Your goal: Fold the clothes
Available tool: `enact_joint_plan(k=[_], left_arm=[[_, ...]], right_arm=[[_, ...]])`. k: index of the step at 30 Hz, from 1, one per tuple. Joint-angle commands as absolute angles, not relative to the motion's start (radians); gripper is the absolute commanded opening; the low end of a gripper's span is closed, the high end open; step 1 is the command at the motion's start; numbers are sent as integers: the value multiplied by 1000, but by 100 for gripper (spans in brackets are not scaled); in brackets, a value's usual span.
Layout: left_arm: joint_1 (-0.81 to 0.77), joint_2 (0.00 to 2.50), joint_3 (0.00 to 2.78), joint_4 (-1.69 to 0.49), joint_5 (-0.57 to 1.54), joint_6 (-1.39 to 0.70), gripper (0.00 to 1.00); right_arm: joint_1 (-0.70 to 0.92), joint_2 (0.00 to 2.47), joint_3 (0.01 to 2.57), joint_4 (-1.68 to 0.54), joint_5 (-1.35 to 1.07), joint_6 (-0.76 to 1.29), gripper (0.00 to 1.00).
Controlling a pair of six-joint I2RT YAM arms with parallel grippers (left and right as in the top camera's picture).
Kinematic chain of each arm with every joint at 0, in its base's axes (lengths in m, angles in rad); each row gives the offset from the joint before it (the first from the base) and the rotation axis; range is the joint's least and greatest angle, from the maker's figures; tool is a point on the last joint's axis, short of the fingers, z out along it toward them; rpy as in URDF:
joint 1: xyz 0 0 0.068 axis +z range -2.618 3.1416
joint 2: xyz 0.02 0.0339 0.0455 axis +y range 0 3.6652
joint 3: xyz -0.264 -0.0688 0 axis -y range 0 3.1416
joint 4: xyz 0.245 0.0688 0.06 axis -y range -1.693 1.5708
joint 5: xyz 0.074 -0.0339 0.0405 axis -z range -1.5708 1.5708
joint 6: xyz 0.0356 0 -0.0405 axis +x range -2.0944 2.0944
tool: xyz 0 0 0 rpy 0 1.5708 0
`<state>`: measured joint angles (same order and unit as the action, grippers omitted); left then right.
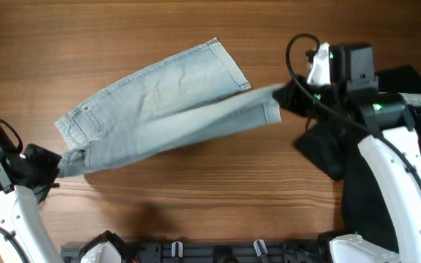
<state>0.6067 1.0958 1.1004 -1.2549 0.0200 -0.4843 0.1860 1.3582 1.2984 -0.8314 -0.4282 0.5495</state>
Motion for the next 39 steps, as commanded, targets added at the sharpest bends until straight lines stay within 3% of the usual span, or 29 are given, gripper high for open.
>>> enact_joint_plan(k=[1,8,15,18,19,20,21,22,23,24,25,26,27,29,31,32,36,39], left_arm=[[613,1127,1127,-1173,-95,-503,4],[586,1282,1127,-943,-68,-502,4],[495,1471,1127,-786,-134,-504,4],[496,1518,1127,-776,-179,-506,4],[495,1531,1127,-766,-207,-507,5],[496,1533,1127,-756,-212,-510,6],[495,1534,1127,-743,-211,-510,7],[495,1534,1127,-720,-211,-510,11],[495,1534,1127,-695,-211,-510,18],[495,1534,1127,-682,-210,-510,27],[495,1534,1127,-672,-207,-509,47],[495,1534,1127,-668,-191,-498,59],[495,1534,1127,-675,-174,-458,63],[495,1534,1127,-709,-168,-447,80],[495,1534,1127,-746,-144,-453,80],[495,1533,1127,-770,-115,-453,75],[492,1534,1125,-865,35,-452,35],[473,1534,1111,-871,43,-449,33]], right_arm=[[173,1490,1324,-682,-456,607,4],[173,1781,1324,-280,-594,682,4],[198,1925,1324,-174,-609,734,6],[213,1943,1324,-113,-610,731,12],[217,1945,1324,-77,-607,730,23],[218,1946,1324,-48,-603,716,41],[219,1947,1324,-19,-598,702,70],[219,1947,1324,12,-591,688,88],[215,1947,1324,30,-592,673,100],[209,1947,1324,23,-599,673,99],[204,1947,1324,-1,-605,672,99],[202,1947,1324,-30,-606,669,100],[202,1947,1324,-70,-606,640,99],[202,1947,1324,-149,-603,582,99],[202,1947,1324,-276,-573,503,99],[202,1947,1324,-355,-536,448,99],[205,1951,1323,-536,-395,299,99],[206,1974,1322,-522,-385,261,93]])
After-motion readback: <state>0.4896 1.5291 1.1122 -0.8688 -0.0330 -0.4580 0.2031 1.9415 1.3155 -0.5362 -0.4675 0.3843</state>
